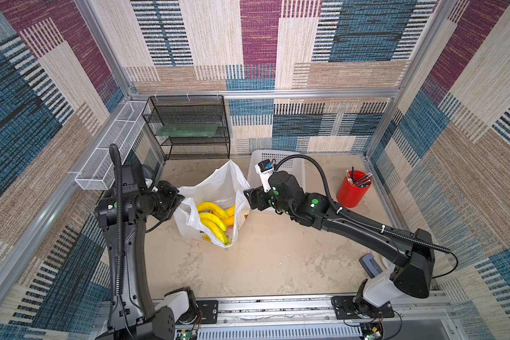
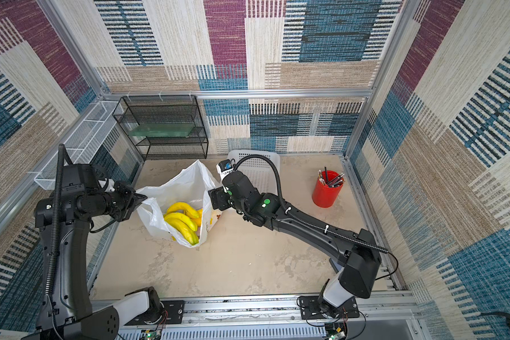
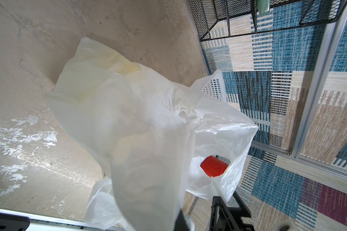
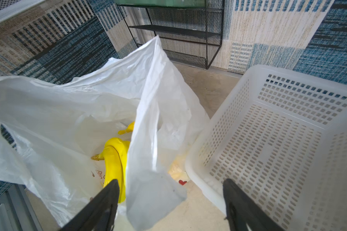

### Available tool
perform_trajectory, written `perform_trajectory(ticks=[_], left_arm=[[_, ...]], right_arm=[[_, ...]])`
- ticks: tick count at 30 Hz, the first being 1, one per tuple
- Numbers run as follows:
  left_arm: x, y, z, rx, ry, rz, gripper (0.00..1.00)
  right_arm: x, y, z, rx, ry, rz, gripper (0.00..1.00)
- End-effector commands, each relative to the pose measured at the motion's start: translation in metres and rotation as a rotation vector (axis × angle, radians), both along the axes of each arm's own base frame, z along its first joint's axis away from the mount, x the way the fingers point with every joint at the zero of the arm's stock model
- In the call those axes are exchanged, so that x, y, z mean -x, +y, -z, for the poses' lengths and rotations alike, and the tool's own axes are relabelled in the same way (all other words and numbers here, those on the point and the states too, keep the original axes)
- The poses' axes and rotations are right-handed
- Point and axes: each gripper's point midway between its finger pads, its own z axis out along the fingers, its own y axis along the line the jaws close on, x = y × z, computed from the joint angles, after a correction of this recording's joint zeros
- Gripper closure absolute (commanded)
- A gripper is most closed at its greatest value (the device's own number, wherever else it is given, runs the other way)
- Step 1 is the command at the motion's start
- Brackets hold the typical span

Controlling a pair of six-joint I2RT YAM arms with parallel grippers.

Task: Place the banana into a plastic bag & tie a knot
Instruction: Adjust the plastic bag at the center of the board.

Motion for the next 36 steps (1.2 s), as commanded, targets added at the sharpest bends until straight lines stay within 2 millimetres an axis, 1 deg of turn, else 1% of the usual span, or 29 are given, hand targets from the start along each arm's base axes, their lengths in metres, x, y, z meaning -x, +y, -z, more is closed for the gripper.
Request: perform_trajectory(ticks=[1,4,6,7,8,10,12,14,15,16,17,19,21,23,25,26,28,29,31,32,34,36], left_arm=[[-0.003,-0.001,-0.005,-0.010,-0.030,0.017,1.00],[-0.003,-0.001,-0.005,-0.010,-0.031,0.018,1.00],[-0.003,-0.001,-0.006,-0.010,-0.032,0.017,1.00],[-0.003,-0.001,-0.006,-0.009,-0.032,0.020,1.00],[-0.002,-0.001,-0.006,-0.008,-0.032,0.019,1.00],[-0.002,-0.002,-0.007,-0.006,-0.036,0.020,1.00],[0.001,-0.004,-0.011,-0.002,-0.044,0.023,1.00],[0.006,-0.003,-0.018,-0.020,-0.054,0.021,1.00],[0.008,-0.002,-0.022,-0.035,-0.062,0.019,1.00],[0.009,-0.002,-0.027,-0.046,-0.079,0.020,1.00],[0.008,-0.001,-0.030,-0.048,-0.086,0.021,1.00],[0.005,-0.005,-0.030,-0.016,-0.079,0.032,1.00],[-0.003,-0.010,-0.026,0.028,-0.063,0.052,1.00],[-0.014,-0.013,-0.025,0.033,-0.070,0.069,1.00],[-0.029,-0.017,-0.029,0.041,-0.099,0.077,1.00],[-0.037,-0.019,-0.031,0.045,-0.108,0.082,1.00],[-0.056,-0.030,-0.039,0.062,-0.130,0.118,1.00],[-0.065,-0.037,-0.043,0.067,-0.133,0.140,1.00],[-0.080,-0.057,-0.054,0.064,-0.152,0.198,1.00],[-0.085,-0.065,-0.058,0.064,-0.159,0.218,1.00],[-0.094,-0.082,-0.064,0.072,-0.172,0.248,1.00],[-0.099,-0.094,-0.065,0.092,-0.174,0.264,1.00]], right_arm=[[-0.009,0.002,0.001,-0.003,0.026,-0.026,0.35],[-0.006,0.007,0.003,0.005,0.036,-0.062,0.53],[-0.002,0.008,0.005,0.009,0.041,-0.072,0.77],[0.000,0.008,0.004,0.008,0.041,-0.075,0.93],[0.004,0.009,0.001,0.009,0.032,-0.074,1.00],[0.014,0.008,-0.010,0.012,0.000,-0.074,1.00],[0.029,0.012,-0.023,0.024,-0.031,-0.110,1.00],[0.054,0.017,-0.032,0.044,-0.049,-0.163,1.00],[0.061,0.014,-0.033,0.063,-0.053,-0.157,1.00],[0.078,0.016,-0.032,0.088,-0.056,-0.172,1.00],[0.083,0.008,-0.032,0.094,-0.047,-0.140,1.00],[0.079,-0.013,-0.030,0.096,-0.039,-0.053,1.00],[0.067,-0.034,-0.034,0.070,-0.065,-0.002,1.00],[0.037,-0.064,-0.039,0.029,-0.066,0.091,1.00],[0.002,-0.098,-0.041,-0.006,-0.028,0.189,1.00],[-0.011,-0.109,-0.043,-0.012,-0.024,0.222,1.00],[-0.034,-0.132,-0.062,-0.011,-0.059,0.295,1.00],[-0.041,-0.140,-0.072,-0.009,-0.081,0.323,1.00],[-0.048,-0.158,-0.097,-0.004,-0.124,0.385,1.00],[-0.048,-0.165,-0.105,-0.004,-0.139,0.404,1.00],[-0.044,-0.176,-0.122,-0.003,-0.167,0.436,1.00],[-0.037,-0.180,-0.134,-0.011,-0.189,0.431,1.00]])
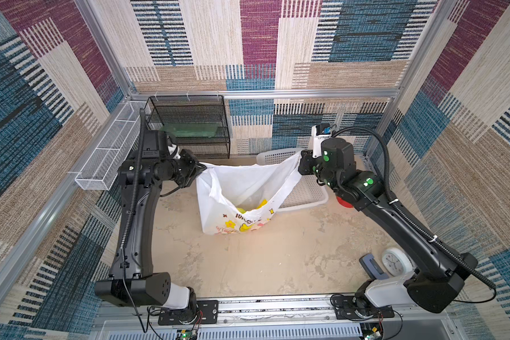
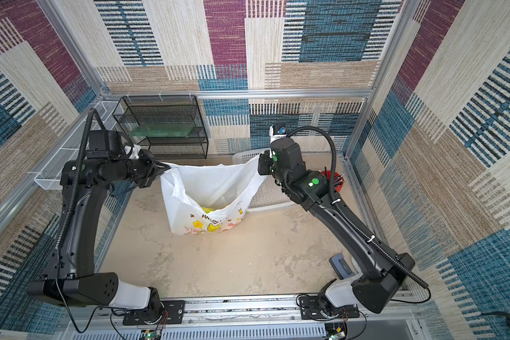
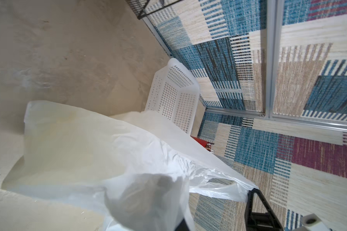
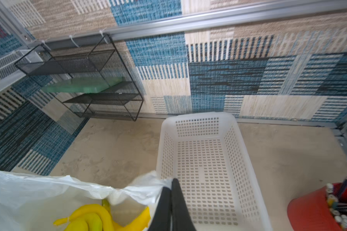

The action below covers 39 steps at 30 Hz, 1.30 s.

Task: Place the banana into a plastic bag & tie a knot
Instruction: Adjust the plastic bag at the center of the board.

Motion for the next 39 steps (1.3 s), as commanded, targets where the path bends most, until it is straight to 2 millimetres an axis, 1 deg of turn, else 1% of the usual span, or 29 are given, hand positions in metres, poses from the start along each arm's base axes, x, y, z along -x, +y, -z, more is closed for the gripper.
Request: perform_trajectory(ticks=[1,3,4,8,9,11,14,16,19,21,24,26,28,30,33,35,37,39], left_arm=[[-0.012,-0.015,-0.009,0.045,-0.026,0.005,1.00],[-0.013,-0.022,-0.008,0.050,-0.027,0.021,1.00],[-0.014,-0.023,-0.005,0.047,-0.022,0.025,1.00],[-0.012,-0.022,0.007,0.017,-0.008,0.034,1.00],[-0.010,-0.021,0.012,0.004,-0.005,0.039,1.00],[-0.006,-0.020,0.017,-0.018,0.000,0.052,1.00],[0.008,-0.015,0.024,-0.080,0.012,0.081,1.00],[0.021,-0.008,0.029,-0.146,0.022,0.095,1.00],[0.048,0.004,0.029,-0.264,0.014,0.121,1.00],[0.067,0.010,0.023,-0.362,-0.033,0.143,1.00],[0.087,0.022,0.010,-0.528,-0.139,0.151,1.00],[0.094,0.025,-0.003,-0.603,-0.226,0.166,1.00],[0.097,0.020,-0.013,-0.636,-0.307,0.196,1.00],[0.101,0.013,-0.015,-0.648,-0.353,0.240,1.00],[0.104,0.006,-0.002,-0.634,-0.335,0.292,1.00],[0.103,0.002,0.008,-0.597,-0.297,0.289,1.00],[0.097,-0.006,0.009,-0.525,-0.274,0.277,1.00],[0.087,-0.014,0.005,-0.446,-0.244,0.250,1.00]], right_arm=[[0.012,-0.014,-0.020,0.030,-0.046,0.041,1.00],[0.023,-0.004,-0.028,0.044,-0.072,0.012,1.00],[0.027,0.002,-0.028,0.051,-0.069,-0.006,1.00],[0.036,0.041,0.000,0.058,0.017,-0.121,1.00],[0.038,0.047,0.007,0.054,0.030,-0.135,1.00],[0.038,0.053,0.013,0.038,0.044,-0.142,1.00],[0.034,0.055,0.014,0.021,0.056,-0.139,1.00],[0.031,0.057,0.016,0.022,0.064,-0.144,1.00],[0.028,0.057,0.018,0.023,0.078,-0.148,1.00],[0.026,0.055,0.018,0.016,0.083,-0.142,1.00],[0.022,0.049,0.019,0.001,0.096,-0.137,1.00],[0.020,0.046,0.022,-0.001,0.107,-0.136,1.00],[0.017,0.044,0.024,0.001,0.115,-0.140,1.00],[0.015,0.045,0.028,0.003,0.130,-0.154,1.00],[0.014,0.051,0.031,-0.002,0.143,-0.180,1.00],[0.015,0.055,0.031,-0.010,0.145,-0.192,1.00],[0.017,0.058,0.028,-0.015,0.135,-0.195,1.00],[0.017,0.056,0.021,-0.017,0.116,-0.183,1.00]])
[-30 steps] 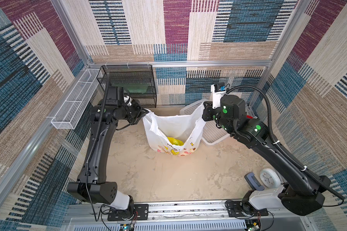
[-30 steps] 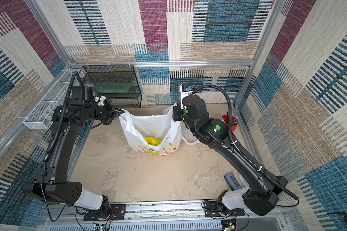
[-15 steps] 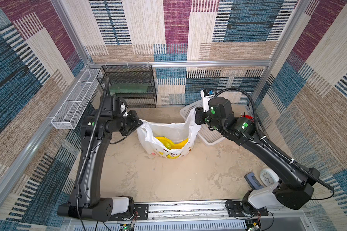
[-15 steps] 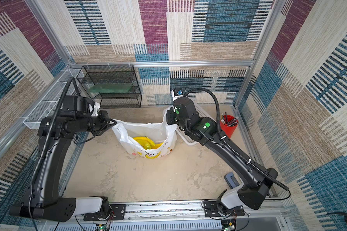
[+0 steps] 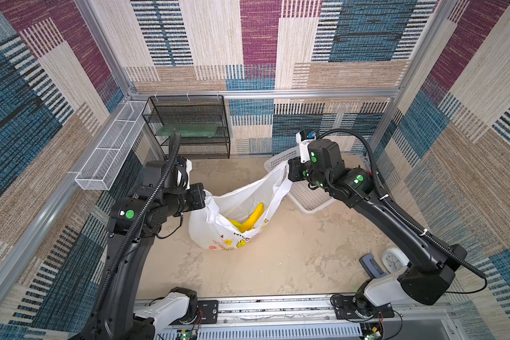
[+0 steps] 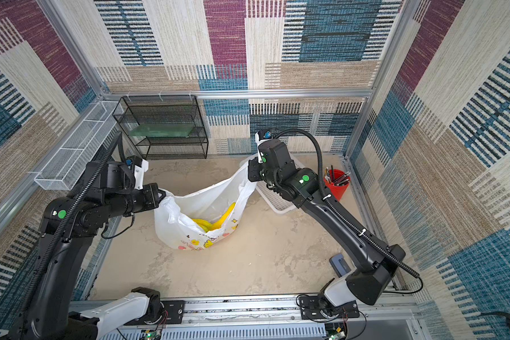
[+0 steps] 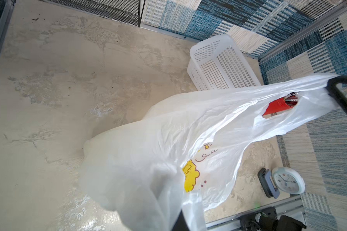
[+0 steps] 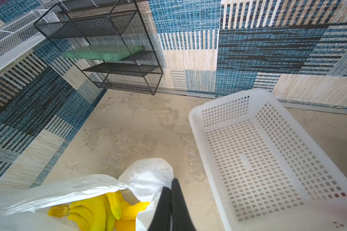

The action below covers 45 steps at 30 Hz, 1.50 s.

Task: Place the banana into a plastic bag & tie a knot
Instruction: Adjust the plastic bag at the center of the board.

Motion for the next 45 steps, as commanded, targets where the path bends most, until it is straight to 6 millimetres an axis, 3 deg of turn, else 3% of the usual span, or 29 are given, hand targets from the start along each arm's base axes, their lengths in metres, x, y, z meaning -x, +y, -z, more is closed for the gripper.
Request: perform_trajectory(ticks=[1,5,10,16,20,22,24,25,26,31,36,40,45], left_arm=[[-0.020,-0.017,-0.015,0.151,0.016,-0.040,1.00],[-0.030,-0.019,-0.004,0.236,0.202,-0.162,1.00],[-0.025,-0.027,0.016,0.347,0.407,-0.236,1.00],[-0.033,-0.035,0.000,0.500,0.449,-0.279,1.00],[-0.031,-0.041,0.006,0.614,0.560,-0.318,1.00],[-0.039,-0.054,-0.005,0.818,0.583,-0.289,0.19],[-0.053,-0.055,-0.022,1.011,0.494,-0.286,0.24],[-0.059,-0.051,-0.024,1.061,0.436,-0.306,0.17],[-0.060,-0.046,-0.021,1.058,0.412,-0.321,0.03],[-0.041,-0.035,-0.009,0.723,0.458,-0.265,0.00],[-0.004,0.013,0.005,0.316,0.445,-0.356,0.03],[0.019,0.018,0.010,0.190,0.423,-0.262,0.08],[0.035,0.026,-0.008,-0.074,0.199,-0.114,0.11]], right_arm=[[0.002,0.001,-0.017,-0.030,-0.035,0.003,1.00],[0.002,-0.006,-0.027,-0.024,-0.059,0.023,1.00],[0.001,-0.012,-0.026,-0.008,-0.062,0.034,1.00],[0.002,-0.012,-0.017,-0.006,-0.053,0.032,1.00],[0.002,-0.012,-0.012,-0.009,-0.048,0.028,1.00],[0.002,-0.013,-0.010,-0.010,-0.047,0.027,1.00],[0.002,-0.013,-0.009,-0.011,-0.047,0.026,1.00],[0.002,-0.013,-0.009,-0.013,-0.047,0.025,1.00],[0.002,-0.013,-0.009,-0.013,-0.046,0.024,1.00],[0.003,-0.012,-0.006,-0.019,-0.041,0.014,1.00],[0.001,-0.010,-0.010,-0.031,-0.046,0.013,1.00],[-0.005,-0.012,-0.011,-0.042,-0.042,0.022,1.00],[-0.011,-0.019,-0.010,-0.046,-0.034,0.031,1.00]])
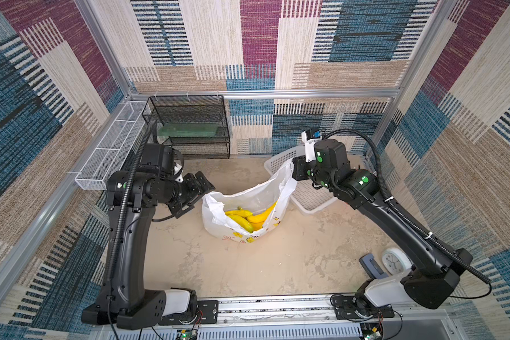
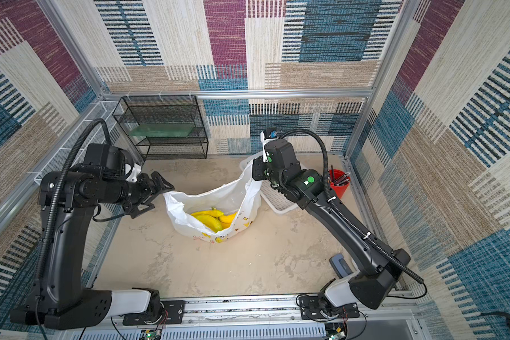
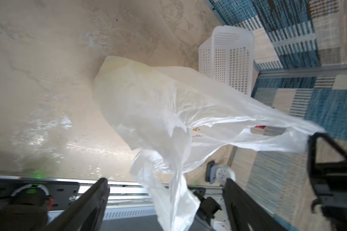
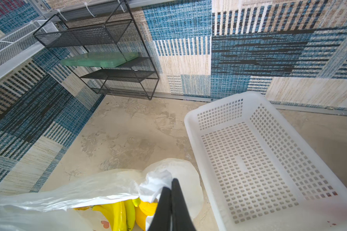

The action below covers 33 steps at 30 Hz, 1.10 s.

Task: Place the banana into a plastic bag & tie a knot
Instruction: Adjust the plastic bag at the center of the board.

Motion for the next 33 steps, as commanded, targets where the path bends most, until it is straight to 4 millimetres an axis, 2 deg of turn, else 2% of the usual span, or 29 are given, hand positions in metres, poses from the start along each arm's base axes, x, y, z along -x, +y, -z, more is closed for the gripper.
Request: perform_trajectory(ticks=[1,5,7,9,13,19,24,26,28,30,33], left_arm=[[0.008,0.017,-0.009,-0.258,-0.151,0.156,0.11],[0.011,-0.009,-0.044,-0.333,-0.434,0.378,0.17],[0.018,-0.019,-0.053,-0.384,-0.535,0.481,0.20],[0.029,-0.033,-0.049,-0.434,-0.609,0.628,0.26],[0.033,-0.043,-0.038,-0.546,-0.740,0.743,0.20],[0.008,-0.051,-0.039,-0.776,-0.912,0.795,0.10],[0.001,-0.049,-0.027,-0.913,-0.984,0.839,0.07],[-0.001,-0.053,-0.015,-0.936,-0.976,0.885,0.06],[-0.007,-0.055,-0.006,-0.964,-0.954,0.904,0.06],[-0.012,-0.055,-0.008,-0.978,-0.968,0.878,0.06],[-0.014,-0.059,-0.001,-0.973,-0.941,0.910,0.16]], right_arm=[[-0.004,0.002,-0.007,-0.030,-0.016,-0.014,1.00],[-0.006,-0.003,-0.003,-0.018,-0.008,-0.017,1.00],[-0.009,-0.006,-0.001,-0.020,-0.001,-0.016,1.00],[-0.011,-0.010,-0.003,-0.026,0.000,-0.013,1.00],[-0.013,-0.012,-0.001,-0.026,0.004,-0.019,1.00],[-0.014,-0.010,0.002,-0.028,0.014,-0.034,1.00],[-0.017,-0.011,0.001,-0.040,0.015,-0.035,1.00],[-0.017,-0.012,0.002,-0.042,0.019,-0.035,1.00],[-0.017,-0.011,0.003,-0.046,0.023,-0.038,1.00],[-0.017,-0.011,0.004,-0.046,0.025,-0.041,1.00],[-0.017,-0.012,0.006,-0.045,0.031,-0.043,1.00]])
